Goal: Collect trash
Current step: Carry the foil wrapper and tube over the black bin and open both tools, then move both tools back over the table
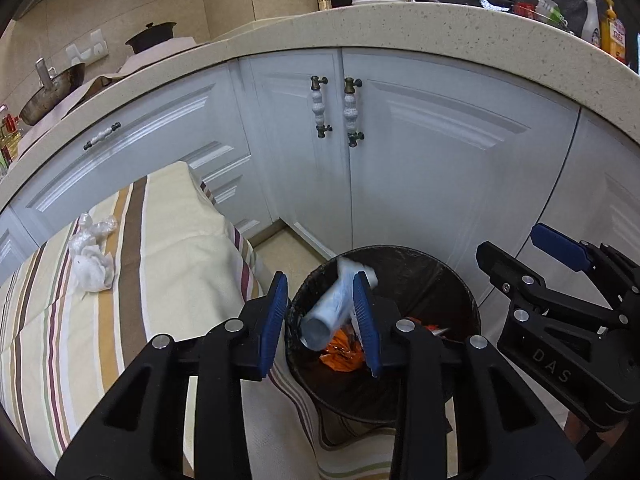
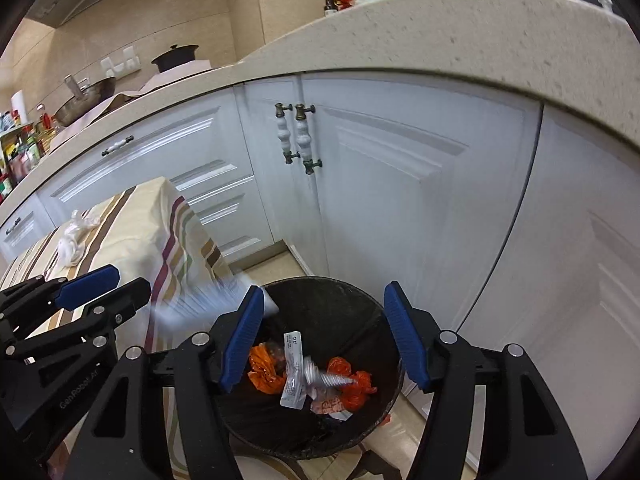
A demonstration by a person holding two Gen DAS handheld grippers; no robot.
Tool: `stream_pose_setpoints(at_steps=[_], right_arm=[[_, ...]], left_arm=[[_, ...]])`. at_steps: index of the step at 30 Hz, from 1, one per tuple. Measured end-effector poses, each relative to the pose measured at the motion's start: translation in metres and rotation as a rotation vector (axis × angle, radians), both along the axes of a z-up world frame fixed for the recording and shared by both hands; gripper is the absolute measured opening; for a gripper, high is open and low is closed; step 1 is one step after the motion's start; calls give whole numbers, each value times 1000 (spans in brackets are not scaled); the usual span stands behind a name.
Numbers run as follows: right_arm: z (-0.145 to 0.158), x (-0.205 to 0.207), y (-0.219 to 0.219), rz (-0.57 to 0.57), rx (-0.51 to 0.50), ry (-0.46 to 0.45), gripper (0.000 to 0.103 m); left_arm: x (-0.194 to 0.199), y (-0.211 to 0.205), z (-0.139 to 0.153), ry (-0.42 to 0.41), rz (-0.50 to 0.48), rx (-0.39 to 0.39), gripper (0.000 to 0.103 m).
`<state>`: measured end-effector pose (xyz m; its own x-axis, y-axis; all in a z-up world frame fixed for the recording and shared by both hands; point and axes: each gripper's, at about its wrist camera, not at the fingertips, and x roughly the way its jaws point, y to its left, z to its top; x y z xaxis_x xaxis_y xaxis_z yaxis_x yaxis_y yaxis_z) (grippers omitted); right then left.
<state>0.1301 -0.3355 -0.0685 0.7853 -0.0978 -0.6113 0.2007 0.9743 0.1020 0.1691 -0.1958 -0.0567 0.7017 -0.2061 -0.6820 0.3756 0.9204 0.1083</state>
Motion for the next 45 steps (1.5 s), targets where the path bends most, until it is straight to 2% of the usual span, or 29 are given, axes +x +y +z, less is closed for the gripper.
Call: stream_pose_setpoints(at_steps=[10, 22, 28, 30, 45], right_arm=[[3, -5, 1, -10, -7, 5, 61], [25, -7, 29, 32, -43, -29, 63], [36, -4, 51, 74, -61, -47, 64], [40, -2, 59, 90, -68, -53, 64], [60, 23, 139, 267, -88, -92, 66]], left_arm=[[0, 11, 4, -3, 25, -11, 37], [-8, 50, 25, -40, 97, -55, 46], [-10, 80, 36, -67, 153, -72, 49], [-10, 93, 40, -75, 179, -78, 54], [-17, 202, 48, -98, 405, -76, 55]])
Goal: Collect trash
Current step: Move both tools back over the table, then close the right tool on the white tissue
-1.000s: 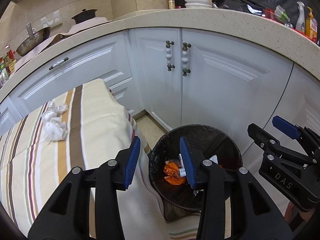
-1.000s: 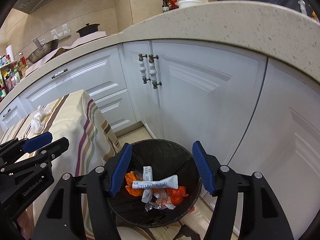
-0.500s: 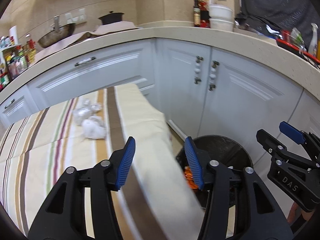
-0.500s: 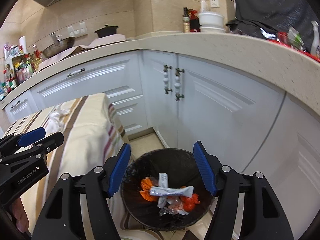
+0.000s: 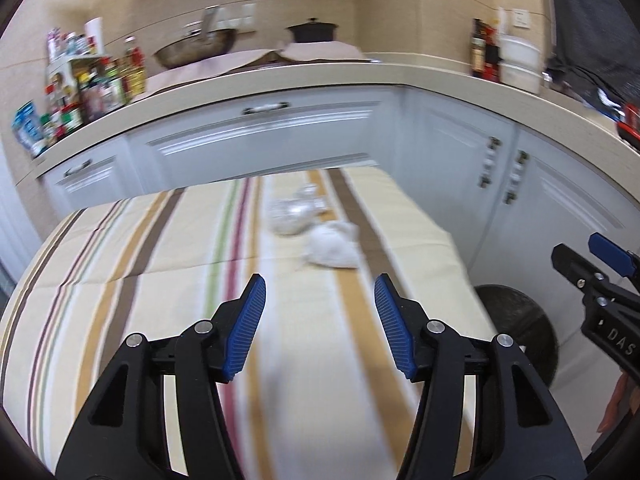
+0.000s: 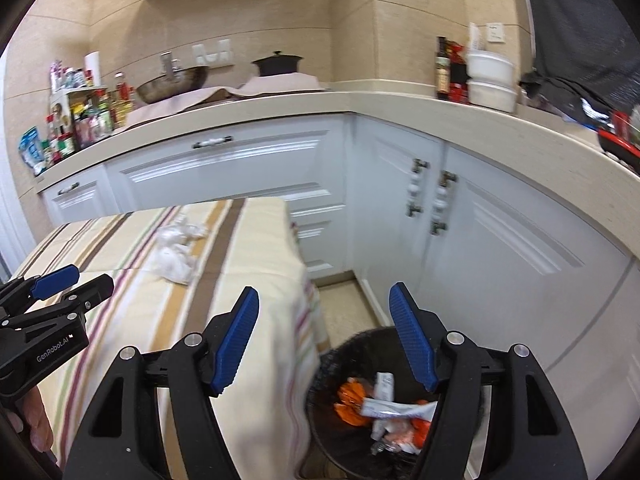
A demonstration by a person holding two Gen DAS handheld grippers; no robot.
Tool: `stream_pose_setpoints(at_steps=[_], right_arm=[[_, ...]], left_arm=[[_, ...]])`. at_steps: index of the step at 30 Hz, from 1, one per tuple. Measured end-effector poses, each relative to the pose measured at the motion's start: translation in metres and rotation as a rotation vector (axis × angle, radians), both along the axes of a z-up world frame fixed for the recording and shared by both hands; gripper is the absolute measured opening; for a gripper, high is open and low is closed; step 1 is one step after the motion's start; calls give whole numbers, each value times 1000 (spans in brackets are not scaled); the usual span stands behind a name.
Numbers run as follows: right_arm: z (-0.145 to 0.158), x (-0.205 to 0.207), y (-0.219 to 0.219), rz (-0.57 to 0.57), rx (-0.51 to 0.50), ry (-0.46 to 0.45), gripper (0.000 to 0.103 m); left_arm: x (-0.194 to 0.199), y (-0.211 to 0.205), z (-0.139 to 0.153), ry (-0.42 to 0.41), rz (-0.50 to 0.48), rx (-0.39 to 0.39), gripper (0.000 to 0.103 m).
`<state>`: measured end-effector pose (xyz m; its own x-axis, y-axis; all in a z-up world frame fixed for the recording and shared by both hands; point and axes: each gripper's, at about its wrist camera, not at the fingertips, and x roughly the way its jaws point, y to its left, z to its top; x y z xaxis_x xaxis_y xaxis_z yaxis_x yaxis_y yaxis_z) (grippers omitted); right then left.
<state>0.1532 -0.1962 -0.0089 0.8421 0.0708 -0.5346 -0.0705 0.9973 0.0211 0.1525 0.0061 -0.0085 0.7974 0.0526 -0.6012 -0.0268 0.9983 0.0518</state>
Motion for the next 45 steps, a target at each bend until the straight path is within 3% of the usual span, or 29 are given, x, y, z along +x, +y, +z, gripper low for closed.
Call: stream_pose_setpoints(at_steps=[18, 26, 34, 35, 40, 45], right_arm=[[-18, 62, 107, 226, 34, 79, 67], [-36, 99, 139, 257, 14, 163, 71], [-55, 122, 149, 249, -22, 265, 70], [-56, 123, 148, 251, -19, 274, 68], [-60, 126, 148, 289, 3, 319, 34], [-56, 121, 147, 300, -2, 292, 32]], left_arm=[[5, 107, -18, 46, 221, -4, 56], [15, 152, -27, 69, 311, -13, 60], [21, 164, -33, 82, 327, -22, 60], [22, 164, -34, 83, 327, -23, 60], [27, 160, -35, 88, 318, -31, 61], [31, 152, -33, 85, 300, -32, 61]])
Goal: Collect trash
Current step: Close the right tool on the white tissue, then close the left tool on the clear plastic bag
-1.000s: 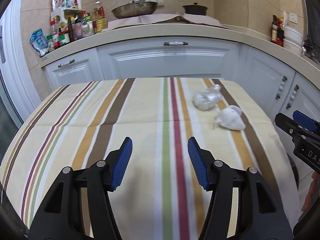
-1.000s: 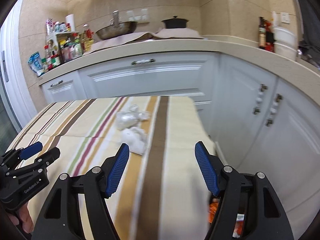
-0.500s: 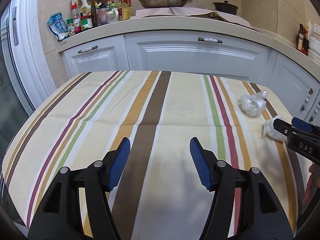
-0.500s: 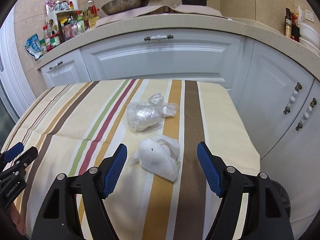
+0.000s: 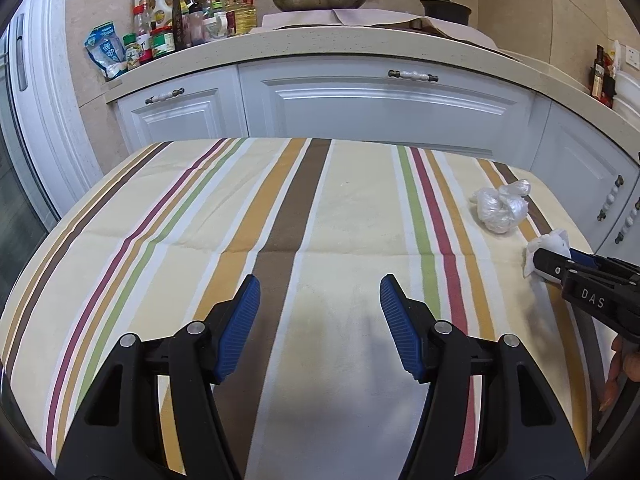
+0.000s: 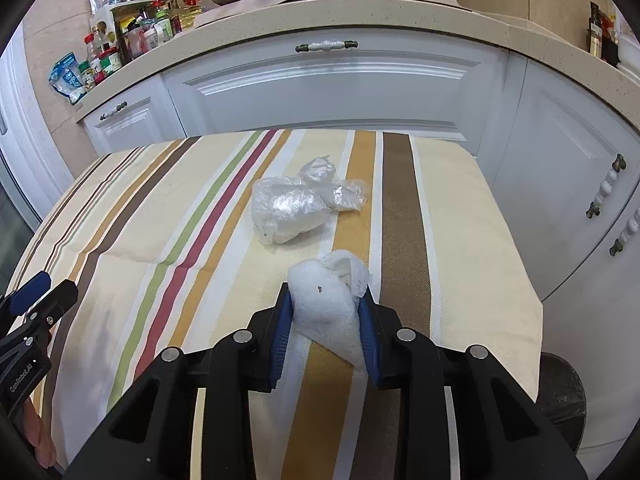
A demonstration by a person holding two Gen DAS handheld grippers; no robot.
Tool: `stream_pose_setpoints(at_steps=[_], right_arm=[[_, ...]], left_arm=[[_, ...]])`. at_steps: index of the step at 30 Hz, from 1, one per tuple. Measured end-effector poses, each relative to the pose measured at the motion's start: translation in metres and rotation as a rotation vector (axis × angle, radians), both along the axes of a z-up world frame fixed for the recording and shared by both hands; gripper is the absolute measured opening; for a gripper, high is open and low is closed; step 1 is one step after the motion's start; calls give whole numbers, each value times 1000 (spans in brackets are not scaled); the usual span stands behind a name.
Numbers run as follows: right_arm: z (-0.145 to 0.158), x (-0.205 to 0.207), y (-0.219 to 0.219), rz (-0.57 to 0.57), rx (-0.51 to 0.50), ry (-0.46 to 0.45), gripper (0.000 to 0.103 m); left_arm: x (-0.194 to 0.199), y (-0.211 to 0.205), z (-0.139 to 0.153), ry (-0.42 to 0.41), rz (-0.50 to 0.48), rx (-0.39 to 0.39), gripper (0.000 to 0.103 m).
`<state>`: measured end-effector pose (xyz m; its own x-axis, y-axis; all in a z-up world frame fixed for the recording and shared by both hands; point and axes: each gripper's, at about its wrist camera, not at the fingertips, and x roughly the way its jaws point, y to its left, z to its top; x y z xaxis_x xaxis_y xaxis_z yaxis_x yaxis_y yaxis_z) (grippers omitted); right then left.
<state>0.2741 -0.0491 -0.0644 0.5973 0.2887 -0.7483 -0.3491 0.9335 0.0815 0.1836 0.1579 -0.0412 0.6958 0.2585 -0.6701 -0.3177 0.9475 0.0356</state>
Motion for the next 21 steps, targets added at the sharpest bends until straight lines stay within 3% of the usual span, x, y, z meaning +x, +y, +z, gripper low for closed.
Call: stream_pose_setpoints(at_steps=[13, 21], right_arm=[[26, 9, -36, -44, 18, -86, 32], [34, 19, -56, -67, 35, -124, 32]], left_arm=[[28, -35, 11, -2, -91, -25, 61], [54, -69, 18, -30, -148, 27, 61]])
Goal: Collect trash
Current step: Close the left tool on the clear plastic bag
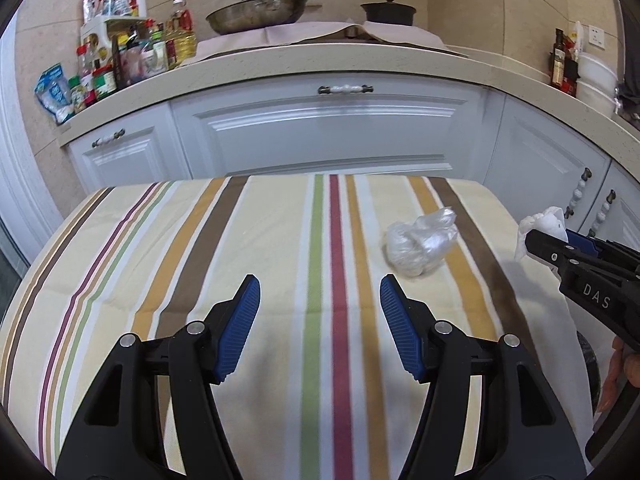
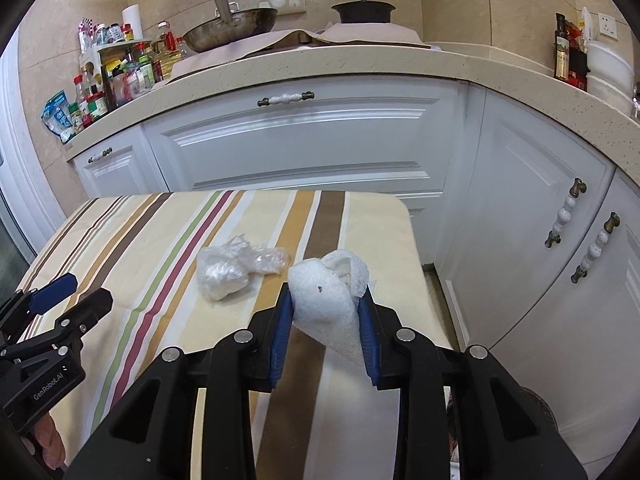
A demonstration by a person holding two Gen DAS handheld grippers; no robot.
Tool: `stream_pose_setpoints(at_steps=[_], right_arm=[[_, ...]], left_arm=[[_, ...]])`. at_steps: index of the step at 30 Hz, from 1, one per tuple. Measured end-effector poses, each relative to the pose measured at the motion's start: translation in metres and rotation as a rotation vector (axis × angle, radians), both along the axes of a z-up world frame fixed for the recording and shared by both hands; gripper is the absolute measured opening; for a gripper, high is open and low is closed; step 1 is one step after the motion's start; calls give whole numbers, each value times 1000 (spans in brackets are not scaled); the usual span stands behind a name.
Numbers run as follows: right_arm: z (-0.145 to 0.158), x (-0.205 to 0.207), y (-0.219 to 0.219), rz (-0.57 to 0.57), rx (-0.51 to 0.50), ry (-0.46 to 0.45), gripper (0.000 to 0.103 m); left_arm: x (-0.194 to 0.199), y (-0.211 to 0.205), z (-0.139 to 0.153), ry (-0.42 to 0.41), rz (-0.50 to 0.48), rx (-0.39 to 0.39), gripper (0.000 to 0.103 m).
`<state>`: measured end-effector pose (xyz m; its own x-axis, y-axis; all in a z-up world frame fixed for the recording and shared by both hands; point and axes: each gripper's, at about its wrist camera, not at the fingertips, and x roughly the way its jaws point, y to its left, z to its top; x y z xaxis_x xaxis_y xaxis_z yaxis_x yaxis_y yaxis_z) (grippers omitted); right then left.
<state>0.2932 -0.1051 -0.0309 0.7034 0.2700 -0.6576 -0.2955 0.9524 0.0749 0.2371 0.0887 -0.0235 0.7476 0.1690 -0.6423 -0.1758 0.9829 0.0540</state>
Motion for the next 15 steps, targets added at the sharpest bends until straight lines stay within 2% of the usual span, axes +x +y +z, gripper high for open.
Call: stream_pose_setpoints(at_steps=[15], right_arm=[[-3, 21, -39, -38, 20, -10, 32]], left_arm=[[50, -51, -16, 48, -80, 82, 61]])
